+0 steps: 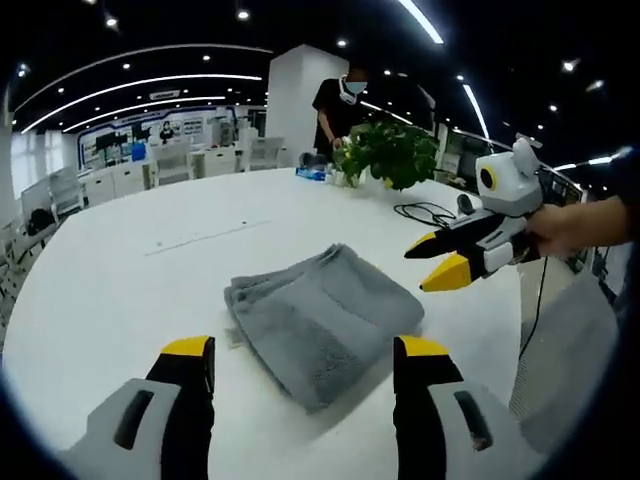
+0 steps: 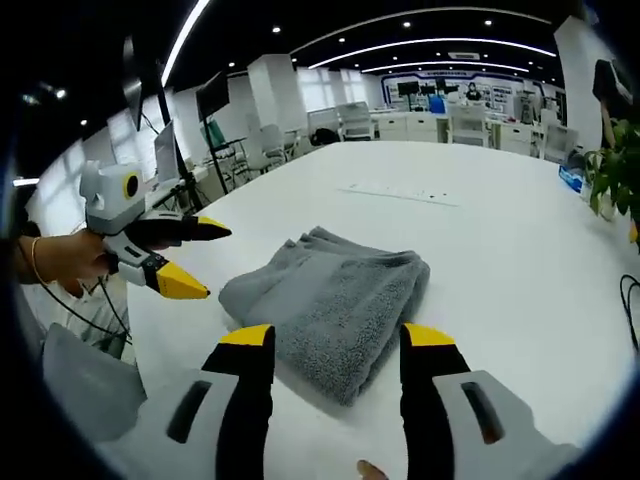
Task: Fold the towel on the table until its edges align and the towel forms a compact rectangular stack.
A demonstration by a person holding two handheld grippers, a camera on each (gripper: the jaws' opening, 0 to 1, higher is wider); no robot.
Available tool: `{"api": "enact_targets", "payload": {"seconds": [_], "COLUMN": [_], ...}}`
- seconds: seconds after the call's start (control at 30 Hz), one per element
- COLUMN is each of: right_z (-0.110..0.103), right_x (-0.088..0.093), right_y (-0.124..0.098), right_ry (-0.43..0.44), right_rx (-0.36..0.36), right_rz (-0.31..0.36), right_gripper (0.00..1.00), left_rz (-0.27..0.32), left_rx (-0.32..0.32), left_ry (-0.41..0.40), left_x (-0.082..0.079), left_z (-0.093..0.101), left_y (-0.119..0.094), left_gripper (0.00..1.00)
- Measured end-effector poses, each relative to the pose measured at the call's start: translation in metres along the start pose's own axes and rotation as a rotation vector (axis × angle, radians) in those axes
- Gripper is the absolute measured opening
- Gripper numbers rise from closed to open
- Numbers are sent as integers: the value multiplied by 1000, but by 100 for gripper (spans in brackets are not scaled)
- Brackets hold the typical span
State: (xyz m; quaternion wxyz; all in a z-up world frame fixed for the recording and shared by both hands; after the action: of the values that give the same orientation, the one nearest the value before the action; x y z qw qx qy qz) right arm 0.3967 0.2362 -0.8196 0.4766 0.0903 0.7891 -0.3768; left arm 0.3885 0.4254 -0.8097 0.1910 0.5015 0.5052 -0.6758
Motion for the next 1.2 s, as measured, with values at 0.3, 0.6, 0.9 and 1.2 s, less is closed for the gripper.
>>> {"api": "enact_targets", "payload": {"seconds": [0.3,0.6,0.9,1.2], "right_z": [-21,-40,-57,-70], "right_x": [13,39,49,70], "right_y": [-15,-43,-66,-75], "right_ry": [23,23,13,59], "right_rx": [10,18,11,21], "right_rz": [-31,-33,13,5], "right_gripper": [62,63,64,66], "left_rz": [26,25,13,29], "left_rx": [5,-7,-26,-31], "left_ry": [-7,-28,-40,-81], "left_x": [3,15,29,34], "left_z": [13,26,37,49], "left_y": [-22,-46,-69,-85], "left_gripper": [88,97,97,97]}}
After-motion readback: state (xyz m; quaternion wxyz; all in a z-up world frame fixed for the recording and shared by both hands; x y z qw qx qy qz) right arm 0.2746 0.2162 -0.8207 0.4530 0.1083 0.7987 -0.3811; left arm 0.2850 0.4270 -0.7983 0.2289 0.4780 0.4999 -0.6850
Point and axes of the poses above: the point that each gripper's makers call its tool centre point, and the gripper's own axes: y roughly forward along the fingers, z roughly to its right, x roughly out of its underside, the point moved 3 cm from there along -y, roughly backward along the fingers, and after that the axes turned 8 degrees about -x, right-handed, at the moved point
